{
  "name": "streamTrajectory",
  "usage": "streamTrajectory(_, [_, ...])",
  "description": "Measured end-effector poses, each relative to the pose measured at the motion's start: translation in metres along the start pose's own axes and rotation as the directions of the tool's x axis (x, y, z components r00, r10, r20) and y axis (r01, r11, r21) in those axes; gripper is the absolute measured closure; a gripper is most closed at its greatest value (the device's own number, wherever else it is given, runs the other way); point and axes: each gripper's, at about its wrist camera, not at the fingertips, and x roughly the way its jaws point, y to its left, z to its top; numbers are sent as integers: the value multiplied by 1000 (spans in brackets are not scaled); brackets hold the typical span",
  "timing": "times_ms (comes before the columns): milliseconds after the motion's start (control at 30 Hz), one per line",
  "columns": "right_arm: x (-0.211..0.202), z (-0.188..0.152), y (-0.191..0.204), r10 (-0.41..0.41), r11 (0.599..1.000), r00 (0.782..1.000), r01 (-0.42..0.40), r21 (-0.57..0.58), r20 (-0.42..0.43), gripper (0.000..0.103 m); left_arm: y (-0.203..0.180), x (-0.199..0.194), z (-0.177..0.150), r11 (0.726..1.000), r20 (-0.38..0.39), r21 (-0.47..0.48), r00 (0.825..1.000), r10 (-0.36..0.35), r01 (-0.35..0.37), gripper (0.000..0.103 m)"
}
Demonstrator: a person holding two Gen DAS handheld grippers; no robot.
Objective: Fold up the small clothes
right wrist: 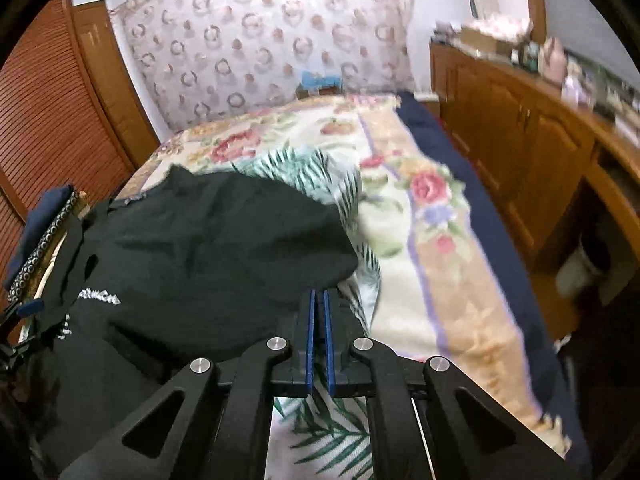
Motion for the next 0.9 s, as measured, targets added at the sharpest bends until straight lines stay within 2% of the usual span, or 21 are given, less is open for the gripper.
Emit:
streamTrajectory(167, [-9, 10, 52, 102, 988, 993, -94, -119, 59, 99, 9, -8, -3, 1000, 11, -21, 1000, 18, -18, 12])
streamTrajectory(267, [1, 29, 103, 203, 958, 977, -184, -221, 69, 99, 14, -12, -4, 999, 15, -34, 999, 30, -30, 12])
streamTrajectory(367, [16, 39, 141, 259, 930, 962, -222, -293, 92, 99, 17, -16, -6, 998, 17, -44, 999, 40, -39, 12])
streamTrajectory(400, [23, 42, 148, 263, 926, 960, -223, -305, 99, 97, 19, -17, -7, 998, 18, -45, 999, 41, -40, 12])
streamTrajectory(500, [40, 38, 150, 178, 944, 979, -139, -300, 104, 61, 23, -21, -8, 998, 19, -50, 999, 48, -47, 12])
streamTrajectory(600, [42, 20, 138, 201, 949, 977, -176, -260, 73, 61, 28, -22, -9, 997, 19, -60, 999, 51, -50, 12])
streamTrajectory(667, [40, 7, 139, 191, 948, 981, -173, -267, 43, 61, 31, -21, -9, 997, 21, -65, 998, 53, -51, 12])
streamTrajectory(800, [51, -26, 134, 162, 957, 984, -176, -230, -78, 61, 38, -20, -10, 995, 22, -82, 998, 62, -60, 12])
streamTrajectory(900, [63, -50, 137, 156, 961, 978, -182, -210, -135, 61, 42, -19, -12, 994, 18, -95, 998, 64, -62, 12])
